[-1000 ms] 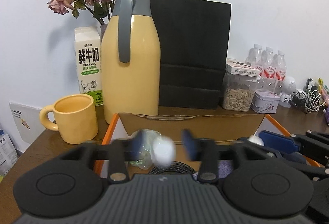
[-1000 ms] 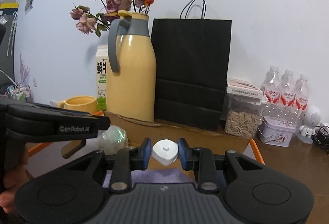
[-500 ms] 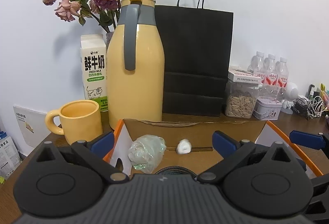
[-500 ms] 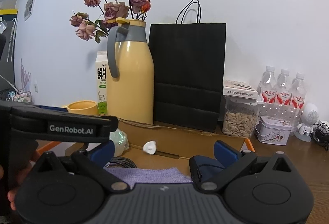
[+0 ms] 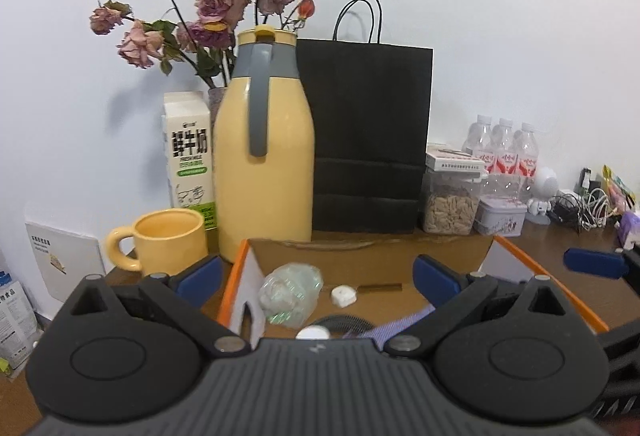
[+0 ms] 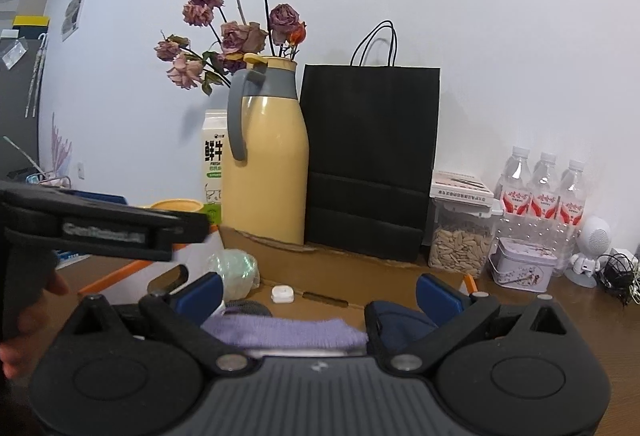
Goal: Organize objects
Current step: 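Withdraw both grippers from the box toward the remaining caps, then grasp a large white cap with the right gripper while the left grasps another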
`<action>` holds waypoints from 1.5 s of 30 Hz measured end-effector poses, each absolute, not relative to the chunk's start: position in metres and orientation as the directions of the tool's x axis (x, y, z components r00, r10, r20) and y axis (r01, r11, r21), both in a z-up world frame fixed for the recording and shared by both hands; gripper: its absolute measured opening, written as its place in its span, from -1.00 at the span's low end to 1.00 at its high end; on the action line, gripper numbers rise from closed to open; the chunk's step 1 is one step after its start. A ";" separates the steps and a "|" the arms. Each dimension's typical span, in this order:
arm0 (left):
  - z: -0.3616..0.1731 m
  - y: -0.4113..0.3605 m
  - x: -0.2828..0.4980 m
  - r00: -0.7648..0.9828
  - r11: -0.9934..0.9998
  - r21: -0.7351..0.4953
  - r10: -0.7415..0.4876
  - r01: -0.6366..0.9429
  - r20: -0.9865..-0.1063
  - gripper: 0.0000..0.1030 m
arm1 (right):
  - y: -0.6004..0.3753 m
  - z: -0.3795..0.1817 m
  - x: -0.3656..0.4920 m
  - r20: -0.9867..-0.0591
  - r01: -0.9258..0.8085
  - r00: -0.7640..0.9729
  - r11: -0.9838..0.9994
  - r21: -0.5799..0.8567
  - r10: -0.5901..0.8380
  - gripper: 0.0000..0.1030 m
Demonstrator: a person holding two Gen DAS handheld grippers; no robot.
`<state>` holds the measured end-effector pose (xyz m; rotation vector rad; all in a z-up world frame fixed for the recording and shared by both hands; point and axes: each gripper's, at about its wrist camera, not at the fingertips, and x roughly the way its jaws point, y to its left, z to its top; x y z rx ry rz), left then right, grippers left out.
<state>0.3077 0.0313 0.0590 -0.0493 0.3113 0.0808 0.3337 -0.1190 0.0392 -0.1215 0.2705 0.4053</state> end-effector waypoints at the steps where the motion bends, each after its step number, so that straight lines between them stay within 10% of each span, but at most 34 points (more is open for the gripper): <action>1: 0.058 0.034 0.301 0.950 0.995 -0.041 0.073 -0.090 -0.305 1.00 | -0.122 0.039 0.329 -0.281 -0.403 0.885 0.913 -0.067 0.370 1.00; 25: -0.012 0.060 0.228 0.834 0.994 -0.045 0.059 -0.100 -0.548 1.00 | -0.133 -0.023 0.248 -0.502 -0.472 0.780 0.878 -0.082 0.373 1.00; 31: -0.013 0.059 0.225 0.835 0.995 -0.045 0.048 -0.087 -0.548 1.00 | -0.119 -0.027 0.248 -0.559 -0.517 0.721 0.855 -0.040 0.410 0.69; 38: -0.014 0.057 0.225 0.834 0.996 -0.045 0.038 -0.075 -0.550 1.00 | -0.109 -0.031 0.262 -0.599 -0.514 0.685 0.858 0.009 0.416 -0.24; 45: -0.015 0.057 0.226 0.830 0.995 -0.046 0.045 -0.084 -0.556 1.00 | -0.108 -0.028 0.257 -0.567 -0.495 0.724 0.869 -0.030 0.393 -0.24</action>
